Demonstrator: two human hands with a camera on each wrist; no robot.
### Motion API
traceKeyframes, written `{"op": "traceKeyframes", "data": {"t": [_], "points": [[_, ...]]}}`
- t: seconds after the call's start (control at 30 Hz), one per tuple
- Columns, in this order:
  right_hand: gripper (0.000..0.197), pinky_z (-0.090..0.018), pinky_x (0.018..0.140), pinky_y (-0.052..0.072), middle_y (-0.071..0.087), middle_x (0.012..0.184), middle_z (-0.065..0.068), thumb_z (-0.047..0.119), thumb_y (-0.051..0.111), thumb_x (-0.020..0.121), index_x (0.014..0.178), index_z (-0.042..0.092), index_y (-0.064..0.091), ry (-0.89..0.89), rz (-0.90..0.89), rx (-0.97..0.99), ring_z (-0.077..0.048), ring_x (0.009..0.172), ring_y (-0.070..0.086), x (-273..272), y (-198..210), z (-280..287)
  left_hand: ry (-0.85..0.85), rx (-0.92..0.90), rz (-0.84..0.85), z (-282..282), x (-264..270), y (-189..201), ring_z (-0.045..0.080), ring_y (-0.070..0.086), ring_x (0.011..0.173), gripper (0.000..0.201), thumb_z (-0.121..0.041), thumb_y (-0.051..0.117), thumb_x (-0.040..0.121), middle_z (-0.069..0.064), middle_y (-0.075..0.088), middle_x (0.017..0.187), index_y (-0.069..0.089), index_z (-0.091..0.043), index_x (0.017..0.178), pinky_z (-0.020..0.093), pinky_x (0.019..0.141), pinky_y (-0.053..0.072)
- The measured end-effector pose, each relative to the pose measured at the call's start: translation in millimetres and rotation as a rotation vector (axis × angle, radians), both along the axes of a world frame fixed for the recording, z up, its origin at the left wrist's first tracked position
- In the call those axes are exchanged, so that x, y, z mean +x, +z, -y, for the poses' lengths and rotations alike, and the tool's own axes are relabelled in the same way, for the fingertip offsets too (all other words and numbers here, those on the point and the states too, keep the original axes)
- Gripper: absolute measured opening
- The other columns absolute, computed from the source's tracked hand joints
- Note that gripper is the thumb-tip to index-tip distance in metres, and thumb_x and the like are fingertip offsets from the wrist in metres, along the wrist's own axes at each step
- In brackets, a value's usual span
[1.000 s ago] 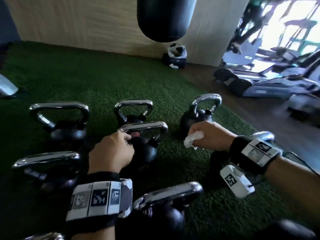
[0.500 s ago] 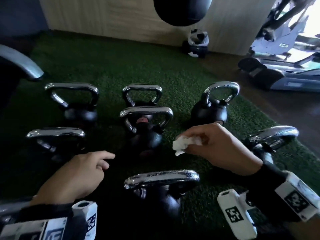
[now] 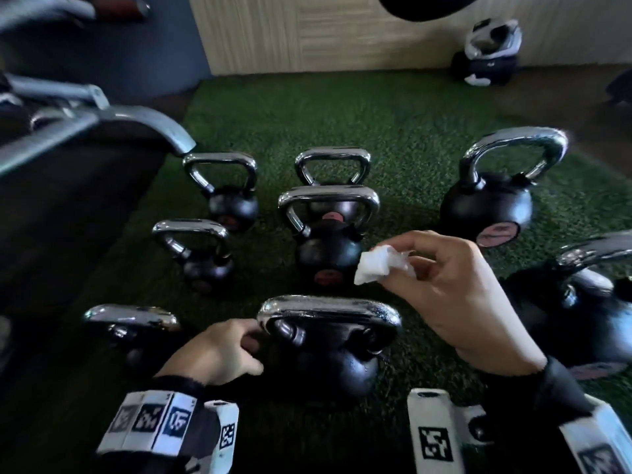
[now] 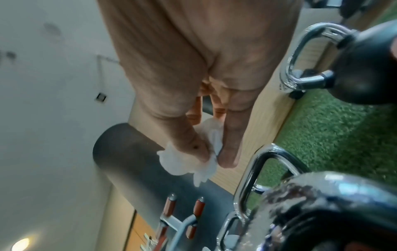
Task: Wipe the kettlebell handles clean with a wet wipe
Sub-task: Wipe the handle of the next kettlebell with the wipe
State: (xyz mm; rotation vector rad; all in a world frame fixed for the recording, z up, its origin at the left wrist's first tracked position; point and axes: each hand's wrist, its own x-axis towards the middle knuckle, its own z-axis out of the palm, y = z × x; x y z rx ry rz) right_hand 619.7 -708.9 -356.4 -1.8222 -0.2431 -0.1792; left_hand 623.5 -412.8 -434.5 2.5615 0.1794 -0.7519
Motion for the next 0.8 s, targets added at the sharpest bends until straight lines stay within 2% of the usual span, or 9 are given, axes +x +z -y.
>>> {"op": "traceKeyframes", "data": {"t": [0.03,0.1,0.17,0.27,0.37,0.43,0.5,0.7,0.8], "points": [[0.015,-0.056,0.078,0.058,0.074,0.1,0.0,0.02,0.083,0.08,0.089,0.031,0.081,0.016,0.018,0.021,-0.019,0.084,0.076,-2.6,0.6,-1.4,-0.047,0.039,-0.024,3.8,-2.8,1.3,0.005,0.062,0.106,0.051,-0.028,0.08,0.082,-0.013,0.065,0.123,0.057,-0.059,0.116,0.02,0.092,0.047],[0.012,-0.058,0.08,0.059,0.075,0.102,-0.002,0.022,0.08,0.082,0.092,0.028,0.081,0.026,0.038,0.087,-0.023,0.085,0.076,-7.5,2.1,-2.6,-0.117,0.113,-0.062,6.5,-7.4,0.4,0.009,0.056,0.118,0.064,-0.034,0.078,0.084,-0.009,0.056,0.14,0.05,-0.05,0.139,0.023,0.101,0.044],[0.012,-0.057,0.085,0.06,0.076,0.104,-0.003,0.026,0.077,0.084,0.096,0.025,0.081,0.022,0.027,0.148,-0.025,0.088,0.077,-8.3,2.7,-0.5,-0.138,0.118,-0.076,6.9,-10.3,0.4,0.009,0.054,0.12,0.072,-0.036,0.077,0.086,-0.008,0.052,0.145,0.043,-0.042,0.15,0.023,0.102,0.044],[0.012,-0.049,0.08,0.059,0.078,0.099,-0.003,0.03,0.074,0.09,0.098,0.023,0.081,0.016,0.041,0.134,-0.023,0.086,0.077,-11.1,-2.2,6.4,-0.146,0.093,-0.094,6.3,-17.2,0.0,0.008,0.054,0.118,0.081,-0.04,0.078,0.086,-0.008,0.052,0.143,0.035,-0.036,0.155,0.02,0.099,0.044],[0.015,-0.033,0.08,0.06,0.08,0.096,0.011,0.021,0.074,0.094,0.103,0.03,0.081,-0.009,0.073,0.046,-0.008,0.087,0.076,-22.4,-10.2,10.3,-0.131,-0.006,-0.079,5.5,-23.7,-2.1,0.006,0.056,0.12,0.102,-0.052,0.083,0.075,-0.014,0.052,0.14,0.023,-0.046,0.157,0.027,0.106,0.046],[0.022,-0.029,0.081,0.059,0.08,0.097,0.014,0.021,0.077,0.091,0.109,0.035,0.079,-0.037,0.07,0.003,-0.006,0.089,0.075,-29.8,-15.4,9.2,-0.103,-0.056,-0.048,5.9,-27.8,-4.4,0.008,0.048,0.134,0.112,-0.06,0.085,0.069,-0.013,0.046,0.151,0.019,-0.047,0.158,0.03,0.115,0.04],[0.025,-0.025,0.077,0.058,0.079,0.092,0.011,0.023,0.08,0.088,0.109,0.035,0.077,-0.074,0.101,-0.072,-0.007,0.085,0.074,-34.9,-17.2,4.2,-0.083,-0.078,-0.018,9.5,-32.8,-8.2,0.011,0.033,0.148,0.118,-0.063,0.084,0.068,-0.009,0.032,0.163,0.016,-0.037,0.161,0.031,0.121,0.03],[0.025,-0.019,0.068,0.054,0.074,0.089,0.014,0.008,0.08,0.083,0.098,0.026,0.075,-0.145,0.287,-0.211,-0.008,0.078,0.069,-37.8,-10.8,-12.2,-0.085,-0.124,0.1,30.1,-44.6,-16.9,0.011,0.029,0.15,0.107,-0.067,0.077,0.076,-0.006,0.029,0.164,0.023,-0.028,0.16,0.027,0.117,0.027],[0.027,-0.007,0.067,0.045,0.071,0.09,0.017,0.002,0.082,0.079,0.094,0.024,0.081,-0.154,0.334,-0.31,0.0,0.076,0.065,-30.6,-10.9,-16.9,-0.081,-0.161,0.16,35.7,-44.0,-20.7,0.008,0.036,0.143,0.1,-0.067,0.077,0.075,-0.007,0.038,0.157,0.033,-0.027,0.154,0.023,0.11,0.03]]}}
